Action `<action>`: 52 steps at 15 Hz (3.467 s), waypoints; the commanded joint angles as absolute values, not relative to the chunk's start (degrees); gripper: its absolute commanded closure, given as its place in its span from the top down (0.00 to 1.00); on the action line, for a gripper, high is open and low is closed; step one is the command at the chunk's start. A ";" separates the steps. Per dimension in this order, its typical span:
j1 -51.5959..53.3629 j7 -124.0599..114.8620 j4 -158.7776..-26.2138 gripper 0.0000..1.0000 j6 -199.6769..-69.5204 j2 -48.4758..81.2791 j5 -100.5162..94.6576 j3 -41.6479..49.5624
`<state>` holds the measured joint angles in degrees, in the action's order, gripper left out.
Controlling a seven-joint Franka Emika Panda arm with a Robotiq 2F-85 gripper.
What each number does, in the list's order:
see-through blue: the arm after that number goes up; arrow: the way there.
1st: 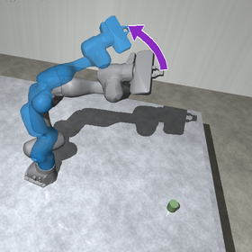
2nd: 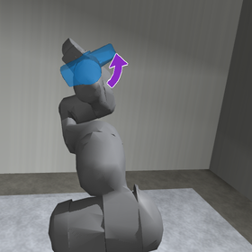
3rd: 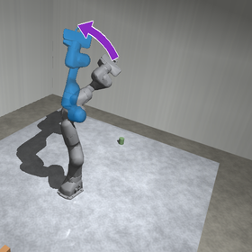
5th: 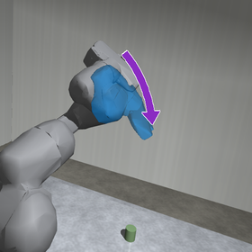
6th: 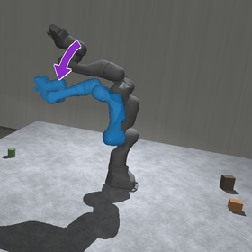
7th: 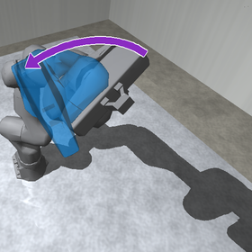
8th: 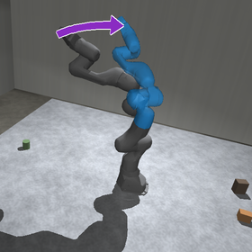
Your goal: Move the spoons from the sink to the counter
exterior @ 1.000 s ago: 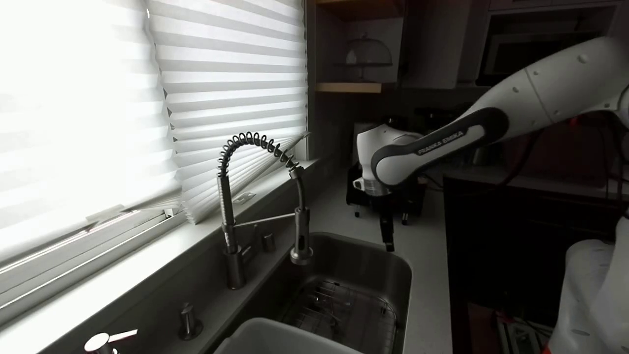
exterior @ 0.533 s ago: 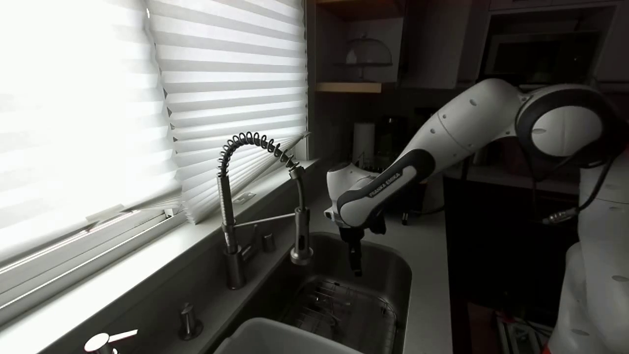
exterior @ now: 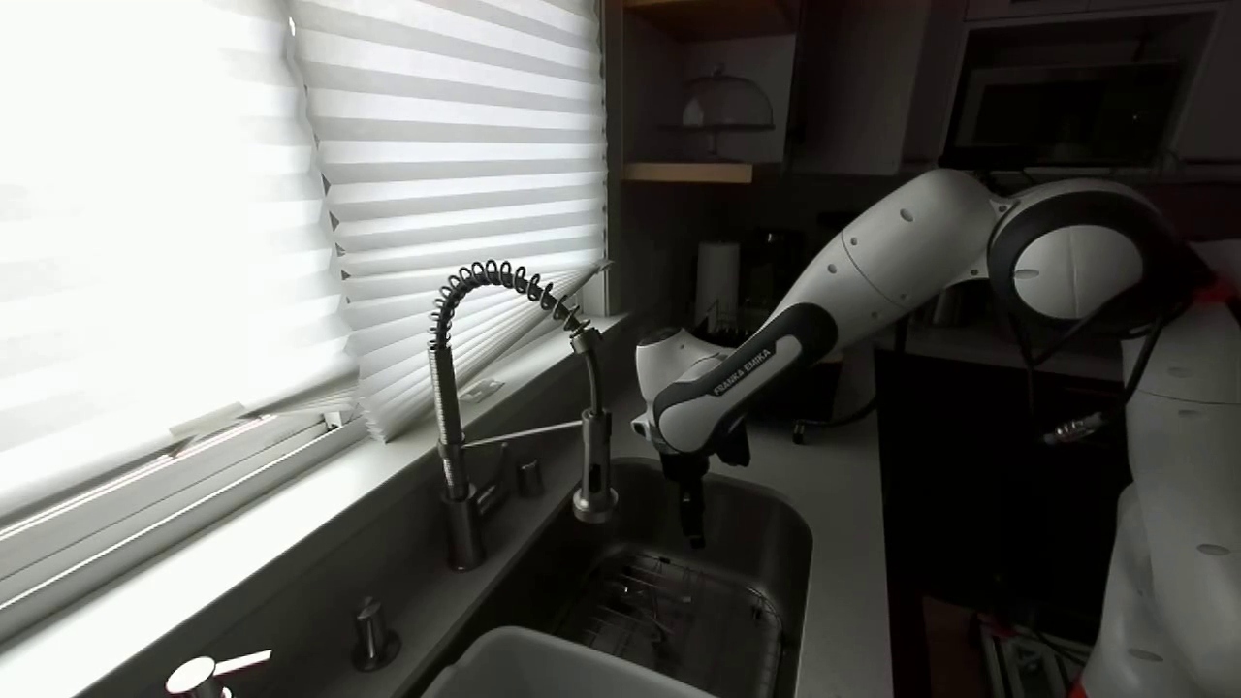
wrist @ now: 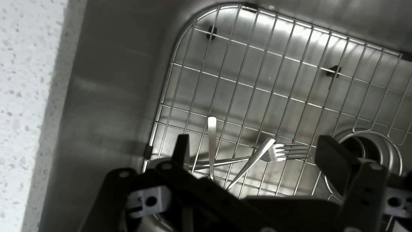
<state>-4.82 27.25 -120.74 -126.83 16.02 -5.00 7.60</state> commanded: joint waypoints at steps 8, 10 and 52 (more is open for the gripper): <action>-7.68 21.16 -115.24 1.00 -139.01 29.28 0.46 3.24; -7.68 19.40 -113.88 1.00 -140.45 31.88 0.06 3.26; -3.91 9.89 -100.15 0.09 -138.03 46.90 -8.85 3.28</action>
